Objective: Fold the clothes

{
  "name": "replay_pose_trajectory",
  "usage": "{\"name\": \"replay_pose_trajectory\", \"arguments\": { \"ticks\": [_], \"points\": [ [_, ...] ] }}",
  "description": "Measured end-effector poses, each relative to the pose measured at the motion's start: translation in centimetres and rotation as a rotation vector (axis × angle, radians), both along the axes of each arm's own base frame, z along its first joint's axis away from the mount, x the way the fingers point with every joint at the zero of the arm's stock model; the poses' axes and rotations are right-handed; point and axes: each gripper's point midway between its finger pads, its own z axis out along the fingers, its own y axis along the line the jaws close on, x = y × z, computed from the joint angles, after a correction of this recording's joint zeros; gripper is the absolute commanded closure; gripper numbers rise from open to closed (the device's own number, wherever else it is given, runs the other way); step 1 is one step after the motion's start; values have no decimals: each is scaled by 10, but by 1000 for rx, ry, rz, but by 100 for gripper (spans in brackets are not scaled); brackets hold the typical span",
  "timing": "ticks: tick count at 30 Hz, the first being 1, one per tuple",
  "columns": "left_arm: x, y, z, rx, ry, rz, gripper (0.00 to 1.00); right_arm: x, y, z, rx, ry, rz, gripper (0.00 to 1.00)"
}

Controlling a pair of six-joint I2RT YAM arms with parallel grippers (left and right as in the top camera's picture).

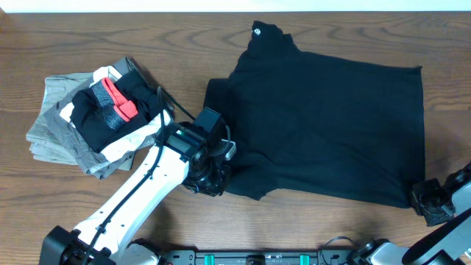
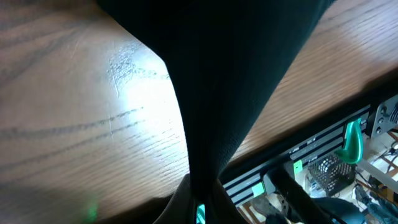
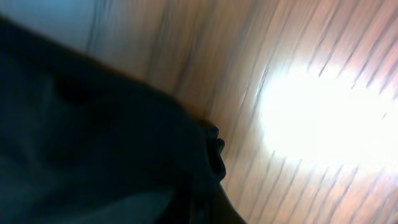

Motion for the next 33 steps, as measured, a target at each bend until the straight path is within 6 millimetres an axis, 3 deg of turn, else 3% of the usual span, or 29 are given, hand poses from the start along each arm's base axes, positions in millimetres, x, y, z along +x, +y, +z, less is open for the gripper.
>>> {"name": "replay_pose_trajectory", "arguments": {
  "ticks": [5,12,17,23,28,33],
  "points": [
    [-3,2,12,11,17,0,94,8,17,30,70,-67,43,99],
    [-15,9,50,13,21,5,94,15,22,113,-14,-195,119,99],
    [-7,4,73,-35,-59,7,94,29,16,155,-110,-305,157,99],
    [32,-11,81,-105,-196,30,94,53,3,153,-112,-371,169,99],
    [75,-6,76,-124,-275,96,94,87,-10,134,-75,-418,180,99],
    [113,-8,59,-130,-348,48,94,124,-20,112,-25,-482,180,99]
  ]
}}
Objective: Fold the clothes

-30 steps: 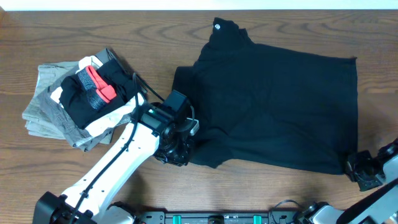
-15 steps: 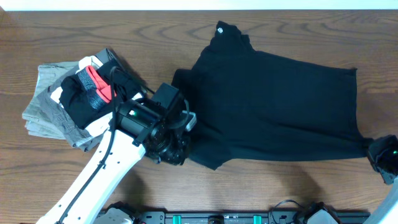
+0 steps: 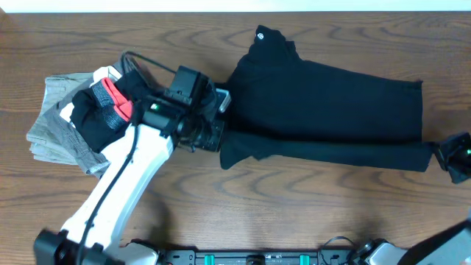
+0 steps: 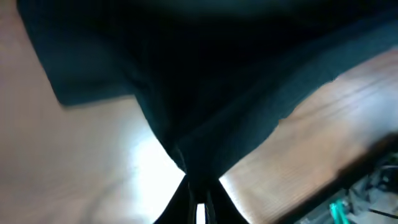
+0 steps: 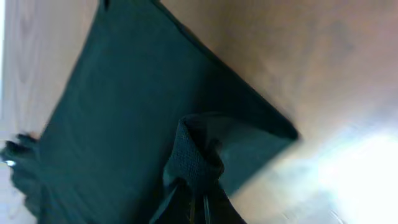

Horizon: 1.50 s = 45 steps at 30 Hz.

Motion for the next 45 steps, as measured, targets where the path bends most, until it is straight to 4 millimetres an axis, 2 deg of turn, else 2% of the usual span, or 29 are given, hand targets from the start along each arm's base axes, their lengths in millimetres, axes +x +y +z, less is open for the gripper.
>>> {"name": "replay_pose_trajectory", "arguments": {
  "ticks": [3,9,14,17,20,21,22,23,24,25,27,30,32,35,40,45],
  "points": [
    [18,-8,-12,0,-40,-46,94,22,-2,-13,37,-43,14,99],
    [60,-18,-25,8,-169,-78,94,44,2,-31,85,-71,31,99],
    [89,-23,-15,6,-301,-65,94,51,1,-31,80,-90,32,99],
    [100,-24,-10,0,-348,-61,94,53,-1,-31,72,-96,26,99],
    [108,-23,-14,11,-366,-50,92,53,-3,-31,67,-95,22,99],
    [111,-22,-16,18,-369,-45,85,53,-3,-31,67,-96,22,99],
    [114,-20,-20,30,-370,-38,68,53,-3,-31,66,-94,20,93],
    [116,-19,-22,37,-371,-36,38,53,-3,-31,69,-94,17,89],
    [119,-17,-24,42,-373,-27,2,53,-3,-31,69,-94,15,87],
    [122,-15,-26,50,-376,-18,2,53,-3,-31,67,-94,15,86],
    [125,-7,-27,67,-375,3,2,53,-4,-31,64,-91,9,71],
    [123,13,-31,117,-329,56,2,52,-6,-31,53,-87,13,51],
    [117,27,-34,145,-276,86,2,50,-5,-33,52,-78,19,46],
    [101,40,-39,157,-176,116,2,43,-2,-36,66,-52,29,45],
    [67,32,-47,119,-27,83,2,28,16,-44,135,13,61,44],
    [51,10,-47,82,11,24,1,24,40,-47,165,43,165,44]
  ]
}}
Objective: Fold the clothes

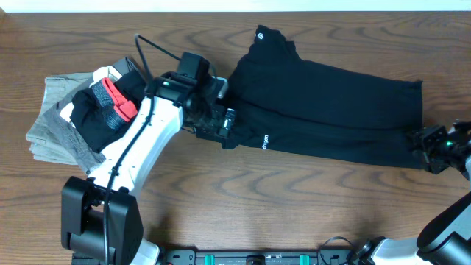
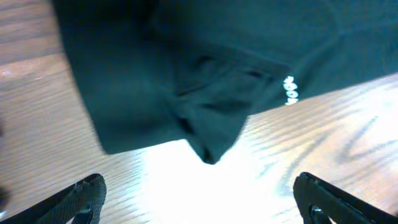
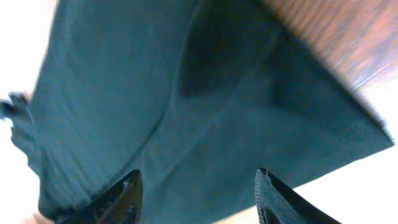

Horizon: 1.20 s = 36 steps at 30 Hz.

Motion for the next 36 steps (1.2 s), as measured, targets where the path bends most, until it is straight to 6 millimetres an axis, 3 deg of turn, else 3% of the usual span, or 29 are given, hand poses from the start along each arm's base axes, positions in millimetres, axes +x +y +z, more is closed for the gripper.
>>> {"name": "replay_pose_trajectory", "arguments": {
  "ticks": [1,5,9,12,20,27,32,36],
  "points": [
    [-2,-5,0,-7,0,-12,2,-1,5,-1,4,5,22,45],
    [-2,-19,3,-26,-23,-44,38,-2,21,-2,13,18,95,53],
    [-1,-35,6,-45,-55,-79,68,0,39,-3,15,29,166,63],
    [-5,-49,3,-49,-57,-113,81,4,55,-3,11,28,234,70],
    [-18,-88,-19,-55,-44,-221,86,12,99,-4,-1,34,392,84],
    [-28,-111,-55,-34,8,-280,84,20,139,-2,-28,-6,569,90],
    [-18,-118,-58,-51,-32,-289,83,22,169,-3,-59,-24,691,89],
    [-8,-125,-64,-67,-65,-297,84,29,174,-2,-80,-46,706,89]
  ]
}}
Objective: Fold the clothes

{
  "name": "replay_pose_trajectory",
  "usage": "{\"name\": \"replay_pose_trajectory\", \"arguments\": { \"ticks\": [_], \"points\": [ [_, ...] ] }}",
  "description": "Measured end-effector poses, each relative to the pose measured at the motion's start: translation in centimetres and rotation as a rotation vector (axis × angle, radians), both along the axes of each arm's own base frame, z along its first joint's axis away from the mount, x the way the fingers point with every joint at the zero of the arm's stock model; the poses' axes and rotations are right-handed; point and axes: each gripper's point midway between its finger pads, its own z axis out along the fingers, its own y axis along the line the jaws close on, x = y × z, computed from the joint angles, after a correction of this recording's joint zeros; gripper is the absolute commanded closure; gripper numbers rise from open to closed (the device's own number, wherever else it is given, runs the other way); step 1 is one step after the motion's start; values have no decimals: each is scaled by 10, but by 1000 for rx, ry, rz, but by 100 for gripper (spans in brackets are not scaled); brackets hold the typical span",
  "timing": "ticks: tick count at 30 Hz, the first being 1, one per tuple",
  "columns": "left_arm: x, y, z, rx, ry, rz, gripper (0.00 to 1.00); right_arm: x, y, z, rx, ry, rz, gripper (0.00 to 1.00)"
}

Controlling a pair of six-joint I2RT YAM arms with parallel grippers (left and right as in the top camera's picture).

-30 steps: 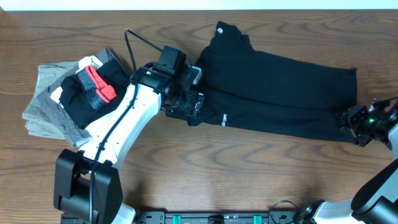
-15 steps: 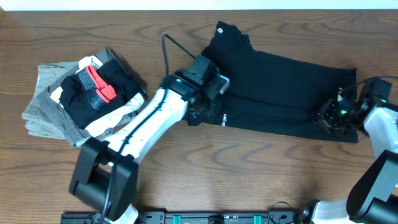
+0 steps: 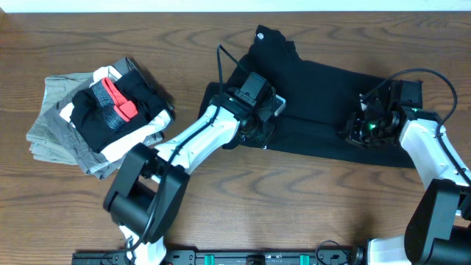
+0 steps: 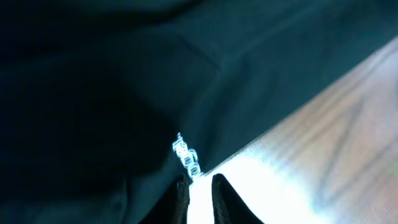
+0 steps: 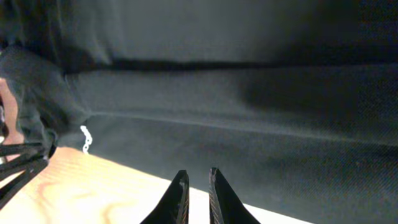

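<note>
A black shirt (image 3: 324, 103) lies folded into a long band across the table, collar at the back (image 3: 261, 33). A small white logo (image 3: 265, 145) marks its near folded edge and shows as the white logo (image 4: 185, 152) and the white logo (image 5: 85, 140) in the wrist views. My left gripper (image 3: 259, 129) sits low at the band's left part by that edge; in its wrist view the left gripper (image 4: 199, 186) is shut to a slit with nothing in it. My right gripper (image 3: 355, 132) rests over the band's right half, and the right gripper (image 5: 197, 180) is likewise shut and empty.
A pile of folded clothes (image 3: 96, 118) in grey, white, black and red sits at the left. Bare wooden table (image 3: 294, 206) runs along the front. Cables loop above both wrists.
Both grippers stood open at the band's outer ends. Now both are shut and empty, the left further right by the logo, the right further left over the cloth. The shirt's left end is tucked in.
The shirt lay spread flat, with my grippers shut on its two near corners. Then the near edge was over toward the back, making a narrower band. Then both grippers were open beside the ends. Now they sit shut on the folded band.
</note>
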Motion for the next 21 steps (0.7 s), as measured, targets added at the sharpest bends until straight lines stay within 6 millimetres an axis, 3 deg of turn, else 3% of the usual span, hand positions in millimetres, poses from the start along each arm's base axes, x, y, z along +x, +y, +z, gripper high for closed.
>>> {"name": "replay_pose_trajectory", "arguments": {
  "ticks": [7,15,21],
  "points": [
    [2,-1,-45,41,47,-9,85,-6,-2,-3,-7,38,-23,90],
    [25,-1,-39,60,-55,19,85,-18,-2,-27,-15,50,-39,93],
    [40,-6,-22,59,-97,30,85,-30,0,-44,-14,59,-44,93]
  ]
}}
